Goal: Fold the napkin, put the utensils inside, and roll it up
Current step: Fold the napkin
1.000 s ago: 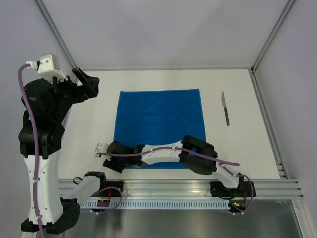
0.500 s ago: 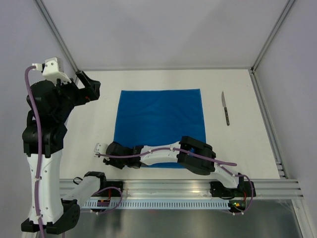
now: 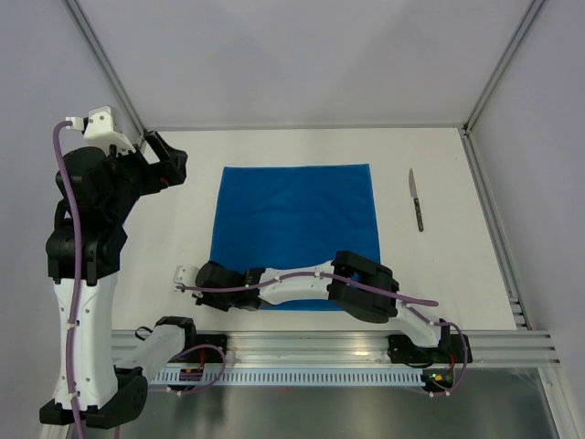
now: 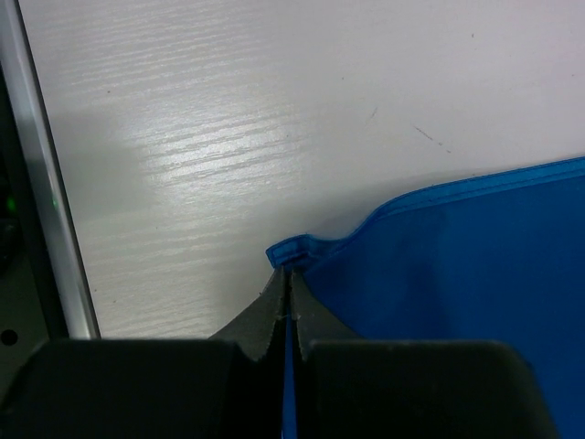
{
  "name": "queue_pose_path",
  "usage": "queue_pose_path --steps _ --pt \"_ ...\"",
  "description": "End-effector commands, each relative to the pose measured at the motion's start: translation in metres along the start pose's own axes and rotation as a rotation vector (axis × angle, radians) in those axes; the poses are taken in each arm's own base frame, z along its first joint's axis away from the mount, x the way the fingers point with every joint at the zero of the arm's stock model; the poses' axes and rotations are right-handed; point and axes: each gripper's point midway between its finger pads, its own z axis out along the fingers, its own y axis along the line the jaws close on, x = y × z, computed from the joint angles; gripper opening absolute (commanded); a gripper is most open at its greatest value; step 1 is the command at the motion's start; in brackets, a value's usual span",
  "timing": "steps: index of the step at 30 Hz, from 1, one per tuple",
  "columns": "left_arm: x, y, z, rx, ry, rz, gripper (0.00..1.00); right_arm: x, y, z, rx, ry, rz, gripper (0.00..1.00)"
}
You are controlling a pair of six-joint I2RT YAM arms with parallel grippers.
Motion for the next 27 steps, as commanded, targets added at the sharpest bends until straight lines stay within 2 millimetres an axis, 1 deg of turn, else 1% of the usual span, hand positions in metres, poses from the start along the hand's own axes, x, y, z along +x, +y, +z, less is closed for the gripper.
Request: queue_pose_path --steps 1,2,4,5,9,11,14,15,17,18,19,20,21,22,23,24,25,27 --pt "-0.007 0.0 0.0 0.006 -0.03 0.033 1.0 -0.042 -0.002 -0.029 0.0 -0.068 -0.018 0.02" --pt "-0.007 0.0 -0.001 0.006 -0.03 0.033 1.0 -0.049 -0.003 -0.035 0.0 -0.082 -0.018 0.02" --pt "-0.006 0.0 0.001 0.004 -0.027 0.033 1.0 -0.053 -0.004 -0.04 -0.002 -0.088 -0.019 0.01" --pt "-0.005 0.001 0.001 0.003 -0.023 0.033 1.0 -0.058 -0.005 -0.045 -0.002 -0.101 -0.018 0.0" --pt "-0.004 0.001 0.003 0.002 -0.02 0.028 1.0 -0.07 -0.008 -0.058 0.0 -0.122 -0.014 0.01" --pt "-0.003 0.0 0.002 0.003 -0.018 0.029 1.0 -0.077 -0.013 -0.064 0.008 -0.138 -0.008 0.0" --pt "-0.003 0.0 0.002 0.003 -0.018 0.027 1.0 -0.082 -0.023 -0.067 0.022 -0.141 0.007 0.0" --pt "-0.003 0.001 0.003 0.001 -0.018 0.027 1.0 -0.082 -0.031 -0.069 0.03 -0.136 0.019 0.01" --pt "-0.002 0.001 0.004 0.002 -0.013 0.027 1.0 -0.083 -0.042 -0.073 0.038 -0.14 0.034 0.01" --pt "-0.001 0.001 0.006 0.0 -0.009 0.026 1.0 -0.081 -0.053 -0.075 0.052 -0.138 0.046 0.0" --pt "-0.001 0.001 0.006 0.001 -0.01 0.025 1.0 -0.077 -0.058 -0.076 0.057 -0.13 0.047 0.0" --pt "0.0 0.001 0.007 0.0 -0.007 0.025 1.0 -0.079 -0.065 -0.08 0.068 -0.137 0.051 0.0" --pt "0.0 0.001 0.008 0.001 -0.006 0.024 1.0 -0.077 -0.078 -0.083 0.087 -0.138 0.062 0.0" --pt "0.001 0.001 0.01 0.002 -0.002 0.022 1.0 -0.07 -0.084 -0.084 0.094 -0.124 0.066 0.0" --pt "0.003 0.0 0.011 0.006 0.004 0.022 1.0 -0.072 -0.091 -0.09 0.105 -0.132 0.07 0.01" --pt "0.002 -0.001 0.012 0.013 -0.001 0.019 1.0 -0.067 -0.107 -0.093 0.127 -0.125 0.081 0.0" --pt "0.003 -0.001 0.013 0.017 0.002 0.018 1.0 -0.062 -0.113 -0.095 0.136 -0.115 0.088 0.0" --pt "0.004 -0.003 0.017 0.025 0.006 0.012 1.0 -0.057 -0.127 -0.103 0.158 -0.112 0.092 0.0"
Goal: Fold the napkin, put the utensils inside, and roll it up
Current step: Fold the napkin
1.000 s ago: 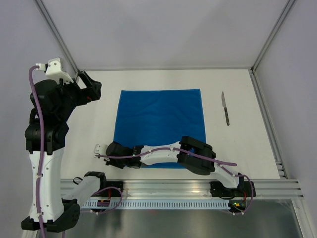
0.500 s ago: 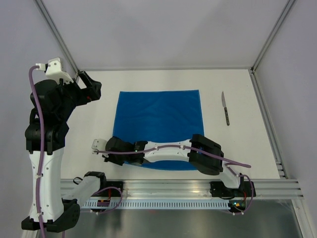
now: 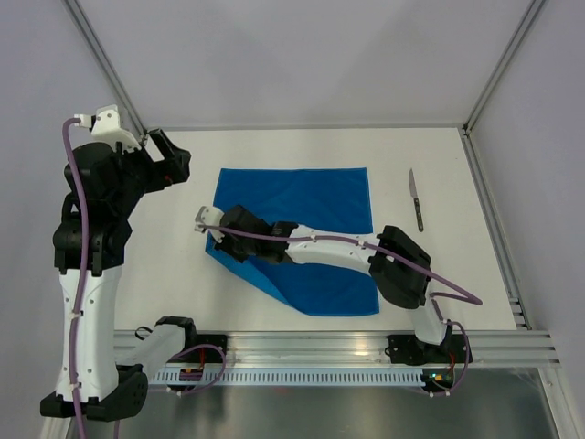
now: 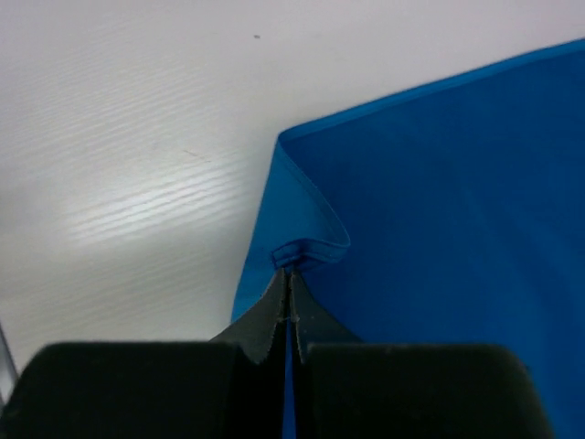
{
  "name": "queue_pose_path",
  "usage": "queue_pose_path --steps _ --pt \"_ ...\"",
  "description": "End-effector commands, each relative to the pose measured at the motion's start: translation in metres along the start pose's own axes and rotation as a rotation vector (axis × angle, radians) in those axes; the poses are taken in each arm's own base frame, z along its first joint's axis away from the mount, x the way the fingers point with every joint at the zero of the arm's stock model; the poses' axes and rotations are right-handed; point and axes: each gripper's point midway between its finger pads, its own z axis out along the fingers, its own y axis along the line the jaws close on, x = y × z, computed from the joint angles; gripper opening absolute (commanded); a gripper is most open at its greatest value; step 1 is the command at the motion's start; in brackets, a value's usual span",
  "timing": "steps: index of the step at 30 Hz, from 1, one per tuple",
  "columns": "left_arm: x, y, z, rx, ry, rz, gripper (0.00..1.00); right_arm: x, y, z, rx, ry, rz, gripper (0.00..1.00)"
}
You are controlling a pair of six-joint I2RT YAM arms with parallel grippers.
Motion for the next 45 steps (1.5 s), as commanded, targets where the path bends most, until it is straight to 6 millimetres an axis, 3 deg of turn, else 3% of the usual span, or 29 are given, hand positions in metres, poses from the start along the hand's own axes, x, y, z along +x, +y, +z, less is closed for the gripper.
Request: queue_pose_path --steps 1,9,24,32,45 --pt "-0.003 -0.007 0.007 0.04 -0.015 0.01 1.0 -0.01 -0.042 -0.03 0.066 -0.024 0.014 0.0" --pt "0.01 -0.012 0.026 0.073 0.018 -0.014 1.0 0.027 -0.124 -0.05 0.176 0.022 0.069 0.0" --pt "0.025 -0.016 0.052 0.105 0.073 -0.027 1.0 0.084 -0.232 -0.079 0.343 0.073 0.168 0.0" --pt "0.031 -0.016 0.059 0.109 0.084 -0.031 1.0 0.107 -0.281 -0.096 0.424 0.078 0.215 0.0" --pt "0.04 -0.016 0.071 0.119 0.109 -0.044 1.0 0.137 -0.334 -0.117 0.52 0.084 0.277 0.0"
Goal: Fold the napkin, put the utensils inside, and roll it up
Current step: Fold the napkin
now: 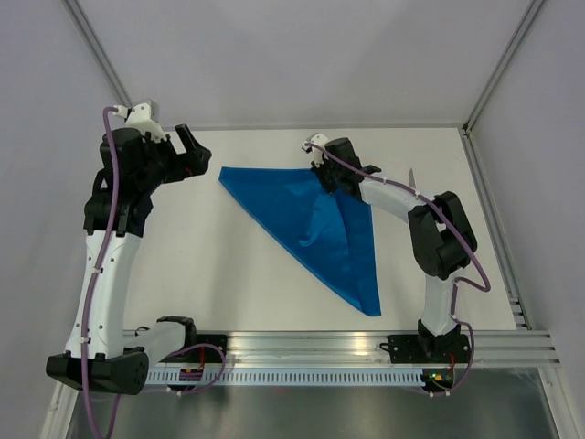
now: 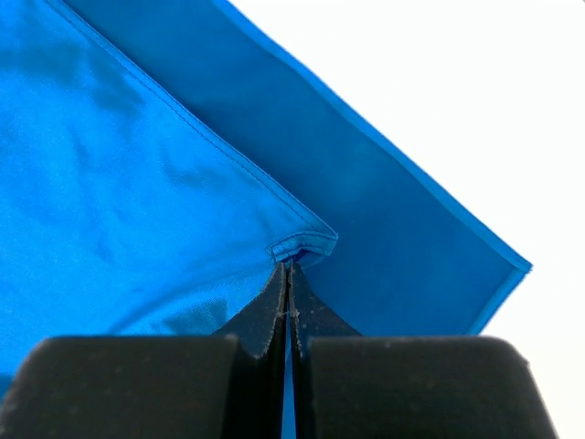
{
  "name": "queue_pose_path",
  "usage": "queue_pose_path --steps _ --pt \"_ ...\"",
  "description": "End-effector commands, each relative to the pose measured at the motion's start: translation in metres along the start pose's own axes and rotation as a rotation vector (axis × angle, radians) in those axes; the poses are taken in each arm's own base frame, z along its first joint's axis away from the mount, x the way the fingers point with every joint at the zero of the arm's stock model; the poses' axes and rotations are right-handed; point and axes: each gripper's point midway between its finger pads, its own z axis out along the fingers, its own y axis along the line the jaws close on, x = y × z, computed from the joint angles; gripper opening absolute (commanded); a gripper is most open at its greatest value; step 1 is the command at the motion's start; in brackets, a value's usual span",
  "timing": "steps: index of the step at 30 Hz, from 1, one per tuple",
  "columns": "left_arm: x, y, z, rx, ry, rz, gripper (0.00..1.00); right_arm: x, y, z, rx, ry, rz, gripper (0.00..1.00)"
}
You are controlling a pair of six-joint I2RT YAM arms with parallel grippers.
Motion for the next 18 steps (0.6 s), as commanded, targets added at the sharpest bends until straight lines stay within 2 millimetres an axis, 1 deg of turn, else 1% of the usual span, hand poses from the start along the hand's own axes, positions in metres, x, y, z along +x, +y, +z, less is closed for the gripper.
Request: queue_pose_path --steps 1,5,8,18 --pt "-0.005 -0.009 0.005 0.043 -0.02 -0.034 1.0 -0.011 -0.016 -0.003 0.013 -0.052 0.01 0.01" --pt "-0.004 -0.009 0.009 0.047 -0.017 -0.037 1.0 -0.008 -0.033 -0.002 0.04 -0.052 0.026 0.0" --pt "-0.003 -0.01 0.01 0.052 -0.012 -0.041 1.0 -0.005 -0.042 -0.003 0.054 -0.05 0.033 0.0" --pt "0.0 -0.01 0.015 0.059 -0.003 -0.047 1.0 0.004 -0.063 0.0 0.092 -0.039 0.048 0.0"
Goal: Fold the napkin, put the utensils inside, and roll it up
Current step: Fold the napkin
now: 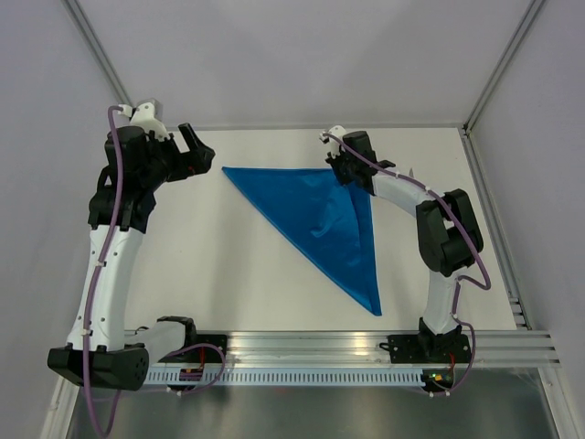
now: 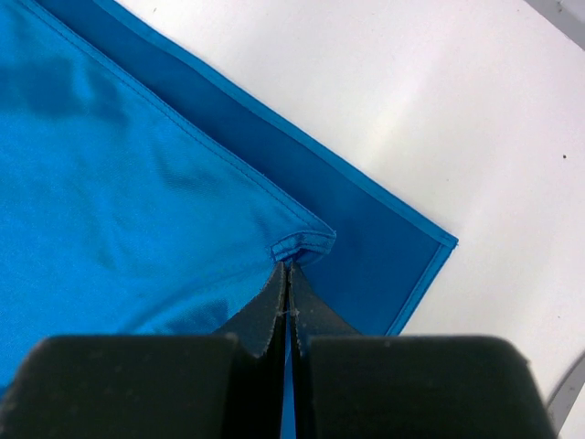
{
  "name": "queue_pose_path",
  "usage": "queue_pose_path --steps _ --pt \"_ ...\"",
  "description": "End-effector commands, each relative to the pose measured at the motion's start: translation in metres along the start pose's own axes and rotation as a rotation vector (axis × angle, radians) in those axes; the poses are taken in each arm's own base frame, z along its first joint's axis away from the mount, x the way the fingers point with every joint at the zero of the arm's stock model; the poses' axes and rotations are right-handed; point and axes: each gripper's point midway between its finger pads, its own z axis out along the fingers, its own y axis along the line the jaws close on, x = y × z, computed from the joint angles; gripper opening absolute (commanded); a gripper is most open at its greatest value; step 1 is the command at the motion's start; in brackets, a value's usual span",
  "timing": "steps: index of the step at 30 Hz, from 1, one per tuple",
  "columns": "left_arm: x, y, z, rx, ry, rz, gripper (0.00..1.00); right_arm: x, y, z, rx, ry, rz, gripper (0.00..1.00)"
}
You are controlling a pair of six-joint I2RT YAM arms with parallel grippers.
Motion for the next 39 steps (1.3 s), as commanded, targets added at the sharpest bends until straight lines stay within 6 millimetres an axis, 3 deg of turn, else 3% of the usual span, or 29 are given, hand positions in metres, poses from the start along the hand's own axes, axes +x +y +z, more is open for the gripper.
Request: queue_pose_path --steps 1,22,39 --pt "-0.006 -0.009 0.003 0.041 -0.024 -0.032 1.0 -0.006 -0.009 0.003 0.016 -0.033 -0.009 0.0" --pt "0.001 -0.007 0.012 0.043 -0.003 -0.041 1.0 0.013 -0.046 0.017 0.088 0.0 0.006 0.0" --pt "0.005 -0.007 0.015 0.046 0.008 -0.048 1.0 0.015 -0.061 0.018 0.119 0.005 0.003 0.0"
